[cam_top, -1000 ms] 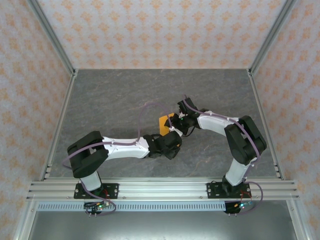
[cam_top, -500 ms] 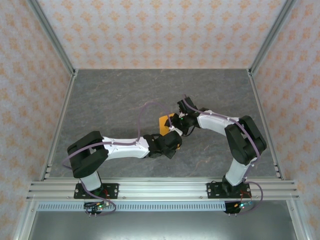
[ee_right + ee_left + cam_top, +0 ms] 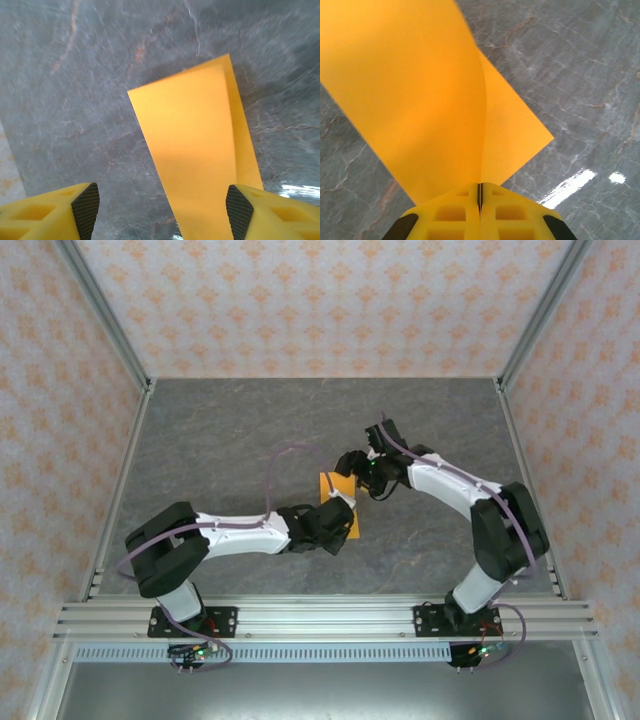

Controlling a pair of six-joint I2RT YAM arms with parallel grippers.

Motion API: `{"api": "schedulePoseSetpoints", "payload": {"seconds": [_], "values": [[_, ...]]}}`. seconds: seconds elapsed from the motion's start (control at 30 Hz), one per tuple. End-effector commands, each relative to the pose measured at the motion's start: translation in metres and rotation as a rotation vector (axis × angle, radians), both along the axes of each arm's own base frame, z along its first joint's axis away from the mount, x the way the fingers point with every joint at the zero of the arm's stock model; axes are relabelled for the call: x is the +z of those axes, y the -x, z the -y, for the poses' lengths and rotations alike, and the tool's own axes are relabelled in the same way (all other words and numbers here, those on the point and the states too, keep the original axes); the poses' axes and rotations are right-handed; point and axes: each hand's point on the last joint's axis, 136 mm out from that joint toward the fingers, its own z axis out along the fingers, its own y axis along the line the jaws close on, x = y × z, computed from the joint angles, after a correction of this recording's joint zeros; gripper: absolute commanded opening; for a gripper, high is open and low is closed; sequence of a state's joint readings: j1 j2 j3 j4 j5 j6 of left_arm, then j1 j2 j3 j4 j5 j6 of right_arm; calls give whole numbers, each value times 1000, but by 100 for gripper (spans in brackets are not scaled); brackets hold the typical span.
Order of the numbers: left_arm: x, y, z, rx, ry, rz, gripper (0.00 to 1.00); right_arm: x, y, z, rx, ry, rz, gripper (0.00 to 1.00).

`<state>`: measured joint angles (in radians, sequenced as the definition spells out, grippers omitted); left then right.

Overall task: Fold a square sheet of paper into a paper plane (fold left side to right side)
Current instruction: Fold the triangle a second time at the center of the table.

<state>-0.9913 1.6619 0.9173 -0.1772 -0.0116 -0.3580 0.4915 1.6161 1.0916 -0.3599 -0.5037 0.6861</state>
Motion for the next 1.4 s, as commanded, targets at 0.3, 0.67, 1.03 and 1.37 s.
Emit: {"api": "schedulePoseSetpoints", "payload": {"seconds": [0.3, 0.67, 1.03, 1.37], "values": [[16, -7, -2, 37, 230, -92, 1, 7, 37, 33, -14, 25, 106, 51], [14, -9, -17, 53, 231, -135, 0, -66, 81, -1, 60, 55, -61, 9], [3, -13, -35, 68, 102, -150, 0, -95, 95, 13, 61, 210, -161, 8], [-3, -27, -38, 95, 72, -143, 0, -105, 105, 17, 82, 255, -196, 8]]}}
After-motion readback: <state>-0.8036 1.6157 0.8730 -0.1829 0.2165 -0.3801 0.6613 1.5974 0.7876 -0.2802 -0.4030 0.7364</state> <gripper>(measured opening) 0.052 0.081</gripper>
